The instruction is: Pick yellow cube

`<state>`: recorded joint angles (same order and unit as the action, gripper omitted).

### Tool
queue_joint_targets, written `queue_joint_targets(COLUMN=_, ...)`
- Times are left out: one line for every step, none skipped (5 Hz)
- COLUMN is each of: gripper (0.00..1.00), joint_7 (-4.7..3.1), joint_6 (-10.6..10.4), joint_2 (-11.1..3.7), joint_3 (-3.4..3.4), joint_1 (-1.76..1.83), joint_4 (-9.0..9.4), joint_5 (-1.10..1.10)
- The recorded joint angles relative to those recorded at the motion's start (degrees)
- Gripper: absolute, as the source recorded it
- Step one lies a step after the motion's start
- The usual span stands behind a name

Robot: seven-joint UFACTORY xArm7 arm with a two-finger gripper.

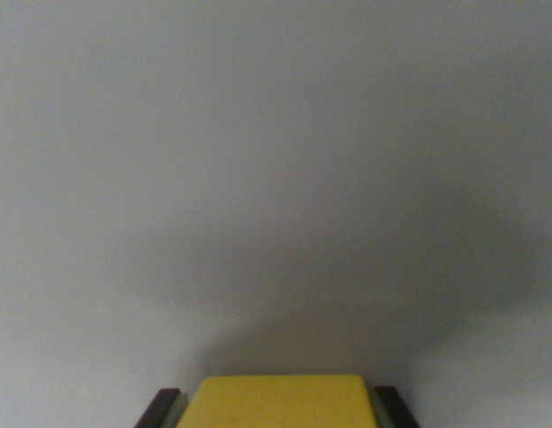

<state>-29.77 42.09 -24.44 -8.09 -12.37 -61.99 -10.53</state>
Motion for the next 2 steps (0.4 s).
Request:
queue_joint_targets(gripper=1.00, joint_7=0.07, joint_6=0.5, joint_2=0.21, joint_3=-0.03, joint_1=0.01, joint_4=-0.31, joint_5=0.07)
queue_joint_targets(gripper=1.00, joint_7=0.07, joint_6=0.5, joint_2=0.21, joint_3=-0.03, joint_1=0.01, joint_4=-0.31, joint_5=0.07)
